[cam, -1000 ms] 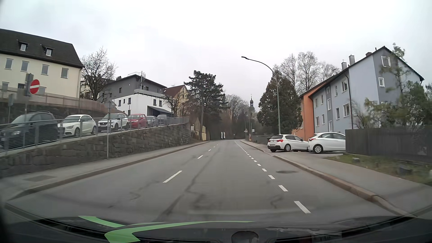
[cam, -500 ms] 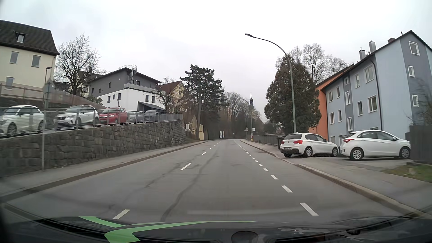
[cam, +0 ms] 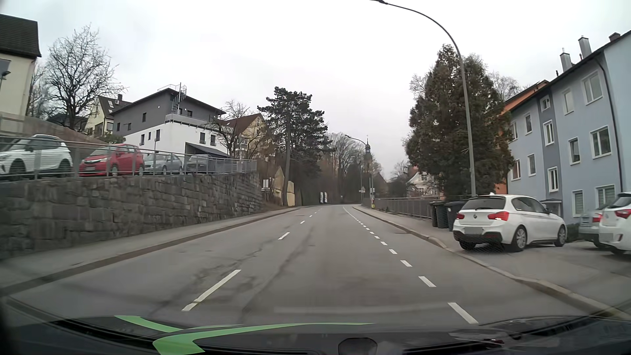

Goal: Follow the waypoints while adhering to traffic rules and regulations

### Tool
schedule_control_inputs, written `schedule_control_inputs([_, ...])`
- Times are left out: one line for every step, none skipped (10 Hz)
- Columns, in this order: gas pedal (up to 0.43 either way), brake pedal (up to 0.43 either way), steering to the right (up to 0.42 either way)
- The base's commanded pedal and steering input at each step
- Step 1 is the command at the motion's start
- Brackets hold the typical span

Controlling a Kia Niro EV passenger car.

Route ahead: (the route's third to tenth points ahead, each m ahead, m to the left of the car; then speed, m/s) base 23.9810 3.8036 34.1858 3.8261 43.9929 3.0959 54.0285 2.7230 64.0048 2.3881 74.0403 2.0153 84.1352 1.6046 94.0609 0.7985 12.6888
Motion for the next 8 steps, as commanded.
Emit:
schedule_control_inputs([0.248, 0.0, 0.001])
schedule_control_inputs([0.248, 0.0, 0.001])
schedule_control_inputs([0.248, 0.0, 0.001])
schedule_control_inputs([0.248, 0.0, 0.001])
schedule_control_inputs([0.248, 0.0, 0.001])
schedule_control_inputs([0.248, 0.0, 0.001])
schedule_control_inputs([0.248, 0.0, 0.001])
schedule_control_inputs([0.248, 0.0, 0.001])
